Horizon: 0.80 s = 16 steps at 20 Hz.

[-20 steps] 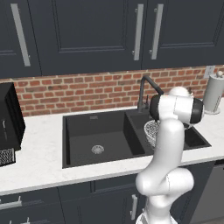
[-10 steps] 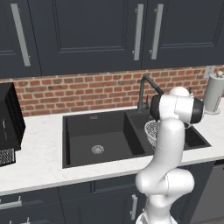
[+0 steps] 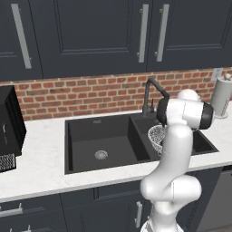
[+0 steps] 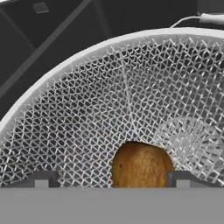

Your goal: Put the colander in the sink, put the pear in the colander, and turn on the sink faucet and pour water over the colander.

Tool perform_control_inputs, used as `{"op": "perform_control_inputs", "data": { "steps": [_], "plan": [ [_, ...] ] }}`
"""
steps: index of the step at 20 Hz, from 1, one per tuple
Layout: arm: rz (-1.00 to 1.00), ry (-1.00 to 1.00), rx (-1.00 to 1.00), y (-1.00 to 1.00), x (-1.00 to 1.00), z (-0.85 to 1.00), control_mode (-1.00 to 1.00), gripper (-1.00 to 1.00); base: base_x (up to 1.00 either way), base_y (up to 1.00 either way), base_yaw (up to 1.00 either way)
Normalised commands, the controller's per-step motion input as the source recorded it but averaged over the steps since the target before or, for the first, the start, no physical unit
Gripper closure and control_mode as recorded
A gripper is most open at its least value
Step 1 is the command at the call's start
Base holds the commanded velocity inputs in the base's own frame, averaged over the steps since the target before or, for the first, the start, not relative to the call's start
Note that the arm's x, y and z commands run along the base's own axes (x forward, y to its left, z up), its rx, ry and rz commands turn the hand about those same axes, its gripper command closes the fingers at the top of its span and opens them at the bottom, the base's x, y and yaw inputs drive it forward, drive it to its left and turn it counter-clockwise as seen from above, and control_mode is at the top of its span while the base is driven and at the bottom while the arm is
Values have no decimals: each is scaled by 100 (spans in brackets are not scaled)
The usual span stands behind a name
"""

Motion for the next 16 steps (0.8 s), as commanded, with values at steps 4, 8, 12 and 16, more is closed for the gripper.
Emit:
{"op": "perform_control_inputs", "data": {
  "steps": [4, 8, 12, 16],
  "plan": [
    [0, -14, 0, 0, -1, 31, -100, -100, 0, 0, 0],
    [0, -25, 0, 0, -18, 50, -100, -100, 0, 0, 0],
    [0, -34, 1, 0, -18, 48, -100, -100, 0, 0, 0],
    [0, -38, 3, 0, -20, 47, -100, -100, 0, 0, 0]
  ]
}}
